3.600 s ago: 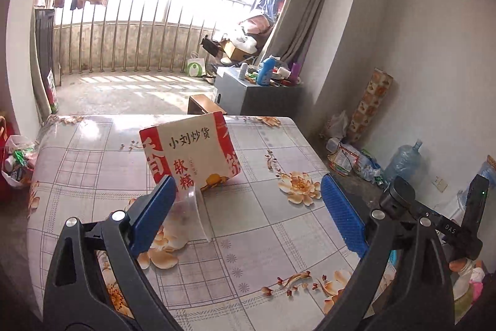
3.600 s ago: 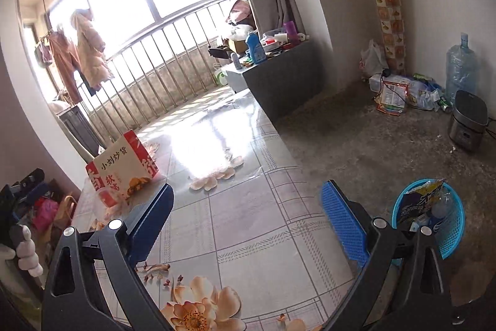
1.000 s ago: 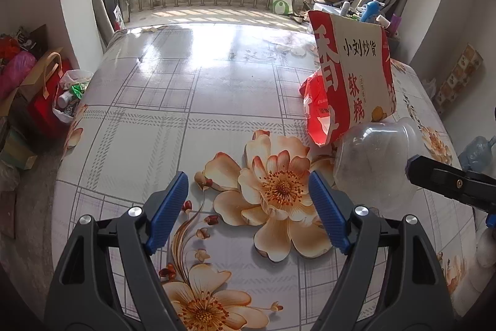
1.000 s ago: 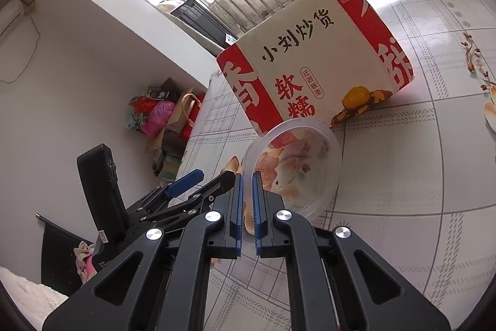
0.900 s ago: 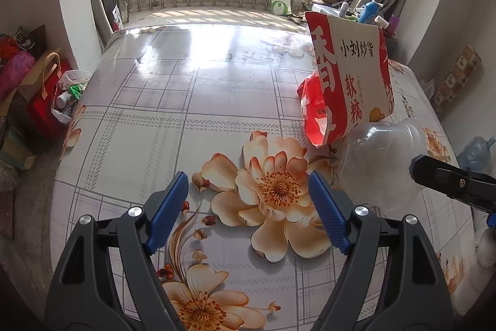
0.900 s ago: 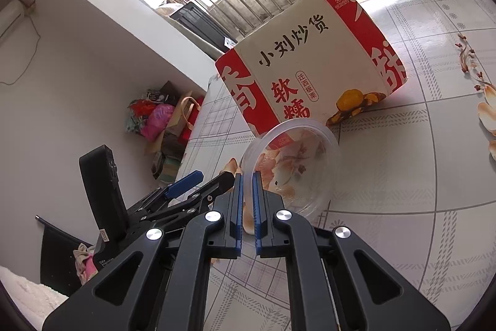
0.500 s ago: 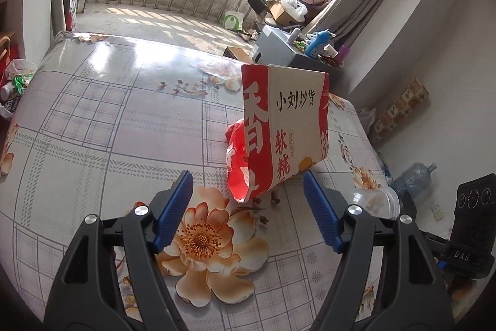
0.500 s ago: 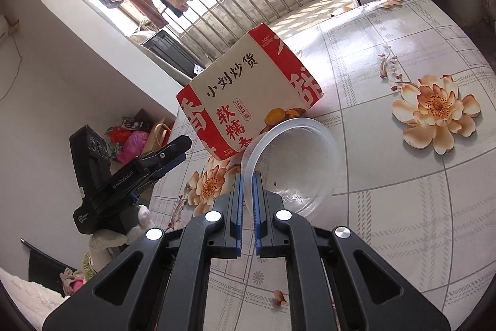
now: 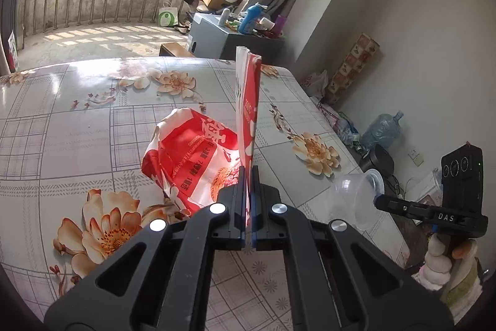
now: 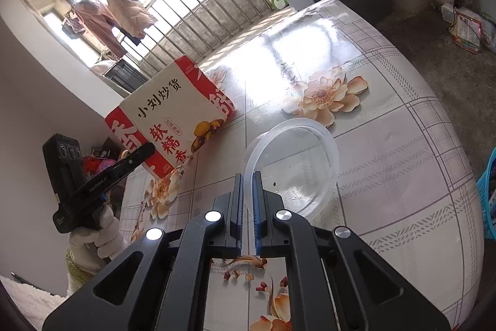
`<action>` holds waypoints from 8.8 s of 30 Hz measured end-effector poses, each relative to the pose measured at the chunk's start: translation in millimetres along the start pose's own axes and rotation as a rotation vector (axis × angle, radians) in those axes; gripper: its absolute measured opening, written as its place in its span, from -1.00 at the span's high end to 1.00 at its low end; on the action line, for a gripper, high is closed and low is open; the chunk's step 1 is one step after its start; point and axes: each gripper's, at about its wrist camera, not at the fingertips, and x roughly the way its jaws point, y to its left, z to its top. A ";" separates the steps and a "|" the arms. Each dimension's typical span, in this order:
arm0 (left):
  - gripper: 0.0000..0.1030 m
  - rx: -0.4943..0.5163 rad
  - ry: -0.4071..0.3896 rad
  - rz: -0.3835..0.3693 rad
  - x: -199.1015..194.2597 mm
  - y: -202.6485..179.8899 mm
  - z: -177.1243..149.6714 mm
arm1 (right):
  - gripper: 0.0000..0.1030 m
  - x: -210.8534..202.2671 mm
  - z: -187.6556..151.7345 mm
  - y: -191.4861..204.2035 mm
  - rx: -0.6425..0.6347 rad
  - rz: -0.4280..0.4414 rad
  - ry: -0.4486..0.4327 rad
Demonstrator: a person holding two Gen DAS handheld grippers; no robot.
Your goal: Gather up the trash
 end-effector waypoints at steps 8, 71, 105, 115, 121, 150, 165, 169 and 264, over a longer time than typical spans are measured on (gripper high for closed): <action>0.95 0.049 0.068 -0.063 -10.7 -56.4 -54.5 | 0.88 -24.2 -19.3 -6.9 -0.013 -0.049 -0.028; 0.99 0.249 0.012 0.142 -7.1 -92.7 -71.8 | 0.88 -55.2 -34.3 -26.4 0.024 0.020 -0.155; 0.99 0.301 -0.038 0.146 -27.0 -116.7 -71.0 | 0.88 -88.7 -41.6 -47.2 0.025 0.066 -0.228; 0.99 0.342 -0.053 0.135 -33.8 -131.4 -72.0 | 0.88 -107.0 -51.0 -57.1 0.034 0.083 -0.272; 0.99 0.373 -0.052 0.122 -32.3 -142.2 -72.8 | 0.88 -121.6 -56.4 -63.7 0.049 0.090 -0.305; 0.99 0.678 0.044 -0.159 74.7 -314.0 -44.7 | 0.88 -213.4 -76.7 -171.4 0.310 -0.047 -0.549; 0.99 0.768 0.235 -0.301 190.3 -396.6 -54.9 | 0.88 -198.5 -104.0 -342.2 0.679 -0.339 -0.513; 0.99 0.793 0.265 -0.313 212.8 -411.2 -58.0 | 0.88 -177.8 -104.2 -385.8 0.738 -0.415 -0.465; -0.81 0.144 0.098 0.441 -10.1 -190.8 -66.9 | -0.87 -161.2 -77.3 -13.1 -0.128 -0.662 -0.392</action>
